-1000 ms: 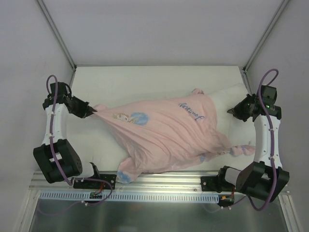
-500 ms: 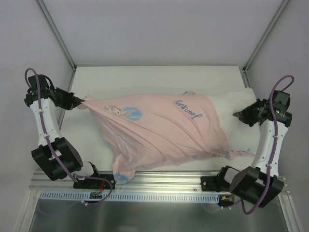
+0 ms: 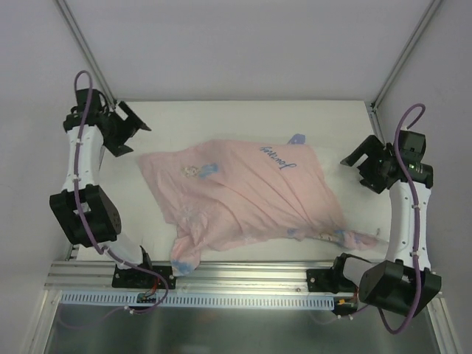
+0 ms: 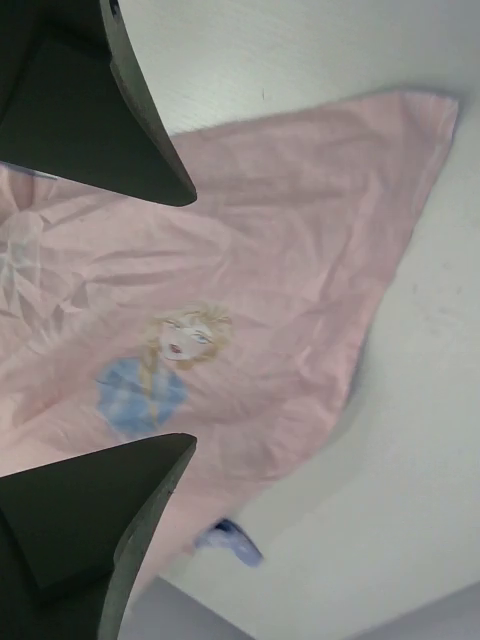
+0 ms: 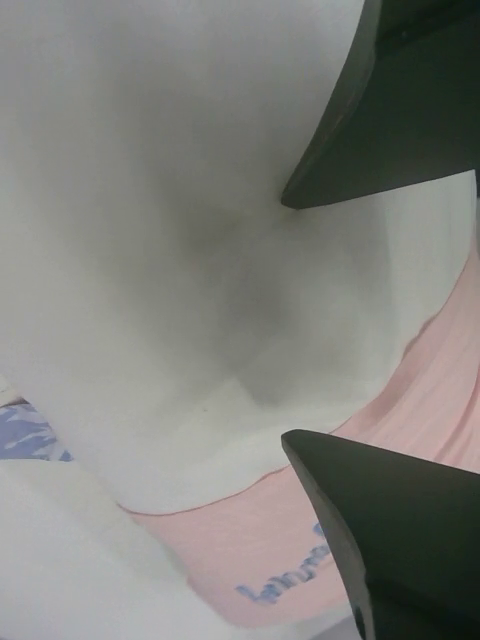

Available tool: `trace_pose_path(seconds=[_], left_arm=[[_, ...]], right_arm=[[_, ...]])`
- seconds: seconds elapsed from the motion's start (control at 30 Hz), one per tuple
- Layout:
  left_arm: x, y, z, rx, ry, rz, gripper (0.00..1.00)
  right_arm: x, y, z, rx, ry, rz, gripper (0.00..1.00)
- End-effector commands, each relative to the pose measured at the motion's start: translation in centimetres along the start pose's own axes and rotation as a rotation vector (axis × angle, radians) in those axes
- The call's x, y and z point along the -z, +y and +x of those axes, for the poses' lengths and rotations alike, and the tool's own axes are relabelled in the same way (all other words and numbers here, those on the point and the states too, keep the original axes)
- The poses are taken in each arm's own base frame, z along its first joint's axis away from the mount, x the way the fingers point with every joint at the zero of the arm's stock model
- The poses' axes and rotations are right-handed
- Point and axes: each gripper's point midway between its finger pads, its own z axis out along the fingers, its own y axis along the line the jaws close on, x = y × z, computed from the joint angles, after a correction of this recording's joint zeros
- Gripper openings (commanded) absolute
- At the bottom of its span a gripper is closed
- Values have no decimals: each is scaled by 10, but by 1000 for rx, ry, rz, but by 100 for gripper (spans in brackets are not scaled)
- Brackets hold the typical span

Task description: Remove the pillowcase from the pillow

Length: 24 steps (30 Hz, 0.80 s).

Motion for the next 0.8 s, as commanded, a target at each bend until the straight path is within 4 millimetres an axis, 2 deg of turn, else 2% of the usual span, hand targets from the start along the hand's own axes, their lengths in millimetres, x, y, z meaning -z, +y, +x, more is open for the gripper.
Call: trace_pose_path(seconds=[0.0, 0.03, 0.07, 0.1, 0.13, 0.17, 0.2, 0.23, 0.3, 0.33, 0.4, 0.43, 0.5, 0.53, 0.6, 0.63, 0.7, 0.73, 0.77], left_arm=[[26, -48, 51, -357, -31, 50, 99], [29, -54, 68, -413, -20, 56, 99], [27, -44, 85, -451, -11, 13, 99], [30, -50, 106, -504, 12, 36, 99], [43, -63, 141, -584, 39, 98, 99], [40, -51, 165, -617, 82, 81, 99], [52, -58, 198, -676, 119, 138, 99], [47, -43, 223, -693, 182, 124, 99], [56, -36, 256, -719, 237, 155, 99], [54, -23, 281, -749, 299, 148, 99], [56, -13, 301, -728, 363, 151, 99], [51, 0, 315, -739, 406, 128, 99], [40, 18, 333, -731, 462, 94, 99], [38, 22, 340, -734, 481, 95, 99], [30, 32, 353, -739, 522, 69, 98], [24, 38, 357, -746, 529, 58, 96], [16, 43, 359, -753, 535, 27, 68], [14, 42, 356, -756, 519, 15, 50], [12, 42, 354, -759, 509, 7, 32]], right_arm=[[15, -7, -5, 112, -94, 44, 99], [19, -12, -3, 124, -104, 60, 98], [23, -19, 1, 136, -104, 88, 97], [31, -22, 4, 161, -121, 91, 96], [34, -24, 8, 169, -120, 98, 96], [37, -28, 16, 174, -104, 104, 96], [38, -30, 28, 176, -92, 101, 96], [36, -31, 36, 171, -76, 89, 96], [30, -36, 52, 140, -47, 85, 96], [24, -46, 64, 124, -27, 108, 96], [17, -54, 75, 108, -19, 119, 96], [11, -61, 86, 99, -6, 126, 96], [2, -63, 91, 93, 6, 120, 96], [-5, -65, 98, 77, 41, 117, 96], [-15, -61, 102, 61, 60, 94, 96], [-21, -53, 99, 53, 51, 53, 96], [-34, -46, 102, 13, 72, 28, 99], [-39, -35, 96, 6, 58, -17, 90], [-43, -29, 92, -14, 68, -25, 64]])
